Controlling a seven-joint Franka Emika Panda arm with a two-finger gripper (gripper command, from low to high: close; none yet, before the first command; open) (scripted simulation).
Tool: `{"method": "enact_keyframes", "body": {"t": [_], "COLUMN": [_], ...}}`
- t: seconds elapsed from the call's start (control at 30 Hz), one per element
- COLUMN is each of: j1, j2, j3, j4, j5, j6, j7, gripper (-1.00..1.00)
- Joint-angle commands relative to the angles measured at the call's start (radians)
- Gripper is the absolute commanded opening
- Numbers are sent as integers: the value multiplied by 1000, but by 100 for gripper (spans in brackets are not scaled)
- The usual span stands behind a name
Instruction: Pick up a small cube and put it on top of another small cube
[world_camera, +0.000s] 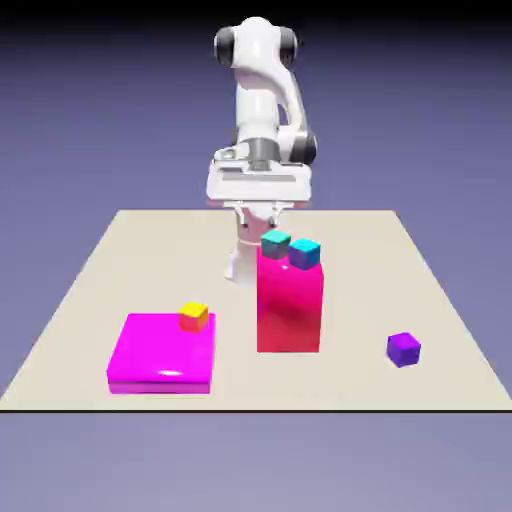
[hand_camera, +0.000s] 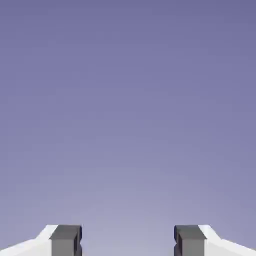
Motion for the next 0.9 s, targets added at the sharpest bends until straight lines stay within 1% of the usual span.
{"method": "enact_keyframes", "body": {"t": [0.0, 0.77, 0.83, 0.87], "j1": [18, 428, 442, 452], "j2": [36, 870, 899, 935], "j3": [12, 281, 291, 271], "j4": [22, 524, 542, 548], "j5": [-18, -426, -441, -466], "j6": [-22, -531, -549, -520], "j7": [-27, -653, -675, -656], "gripper": [0, 0, 0, 0]}}
